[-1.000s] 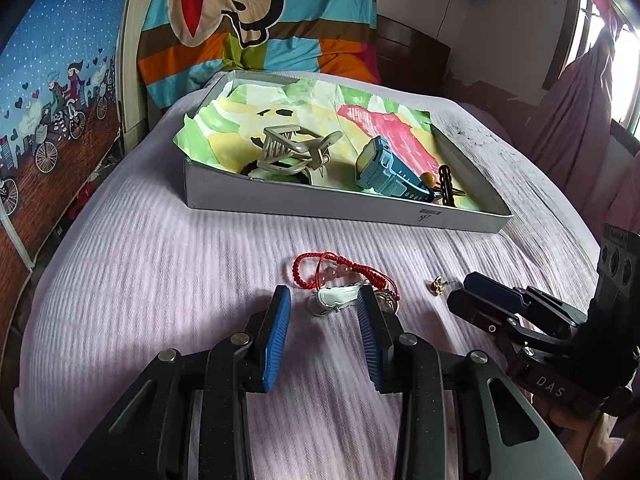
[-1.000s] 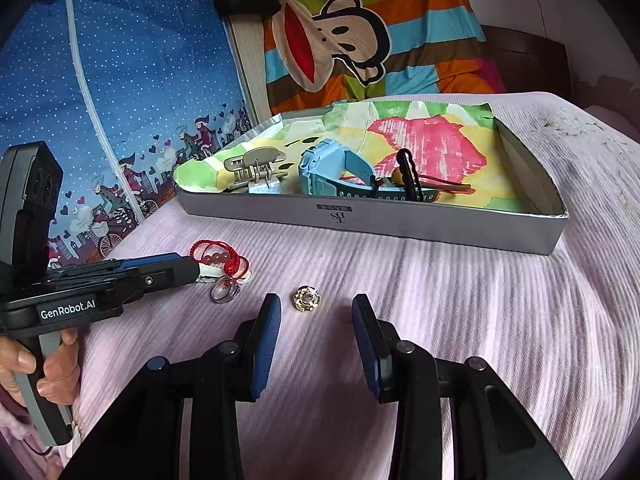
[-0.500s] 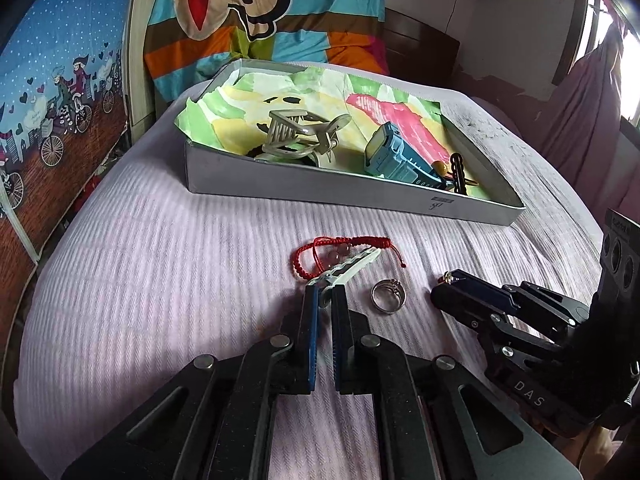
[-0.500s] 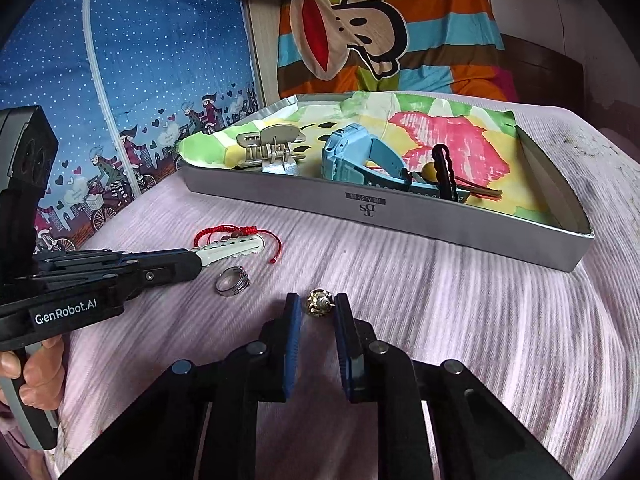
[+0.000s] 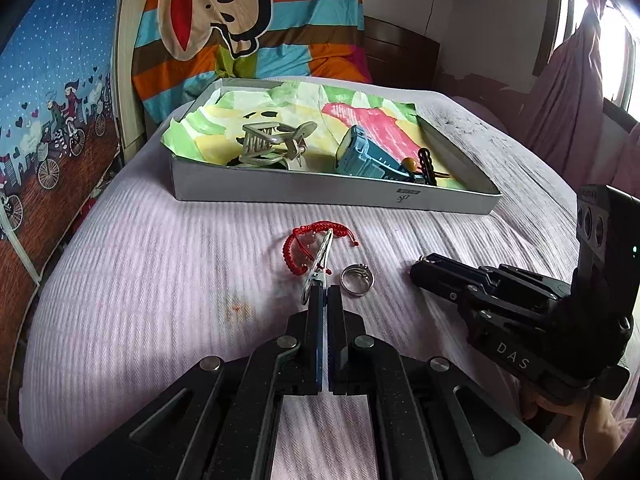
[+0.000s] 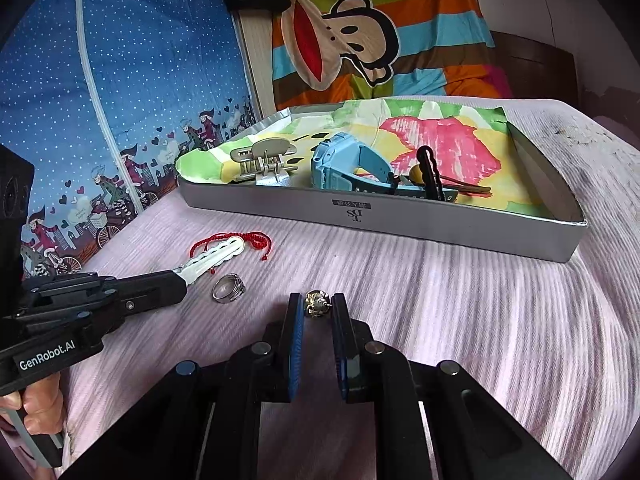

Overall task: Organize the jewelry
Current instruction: 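Carry the earring and white keychain over the grey tray with both tools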

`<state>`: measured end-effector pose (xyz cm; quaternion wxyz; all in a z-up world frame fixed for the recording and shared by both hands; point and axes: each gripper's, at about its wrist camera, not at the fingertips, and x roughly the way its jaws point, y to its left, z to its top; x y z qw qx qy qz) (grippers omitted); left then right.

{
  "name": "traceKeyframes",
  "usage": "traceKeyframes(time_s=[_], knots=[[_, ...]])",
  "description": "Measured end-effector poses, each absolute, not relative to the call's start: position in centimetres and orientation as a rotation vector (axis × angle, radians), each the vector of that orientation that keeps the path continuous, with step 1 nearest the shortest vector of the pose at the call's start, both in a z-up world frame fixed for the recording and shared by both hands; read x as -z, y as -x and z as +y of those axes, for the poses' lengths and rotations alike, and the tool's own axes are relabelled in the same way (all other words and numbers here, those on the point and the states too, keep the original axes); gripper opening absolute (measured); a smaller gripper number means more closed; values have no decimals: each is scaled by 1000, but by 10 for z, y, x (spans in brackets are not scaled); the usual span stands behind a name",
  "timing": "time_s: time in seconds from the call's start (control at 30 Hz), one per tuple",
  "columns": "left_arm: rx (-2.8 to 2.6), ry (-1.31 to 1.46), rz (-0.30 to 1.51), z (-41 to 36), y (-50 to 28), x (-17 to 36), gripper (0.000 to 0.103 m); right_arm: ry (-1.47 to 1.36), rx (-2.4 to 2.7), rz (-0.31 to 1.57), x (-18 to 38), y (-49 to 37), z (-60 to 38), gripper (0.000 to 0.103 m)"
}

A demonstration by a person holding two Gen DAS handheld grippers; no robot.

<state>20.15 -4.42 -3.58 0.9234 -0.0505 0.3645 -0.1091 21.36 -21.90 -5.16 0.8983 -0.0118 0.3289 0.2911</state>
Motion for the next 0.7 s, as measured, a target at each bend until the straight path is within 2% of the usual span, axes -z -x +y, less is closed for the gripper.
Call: traceKeyframes(time_s=[0.37,0.7], knots=[[250,71,697,-53,-180,30,0,1,-579,637,47,-209,-225,13],[272,74,727,-52,-163,36,0,-3,-579,616,45,-203,-227,13]])
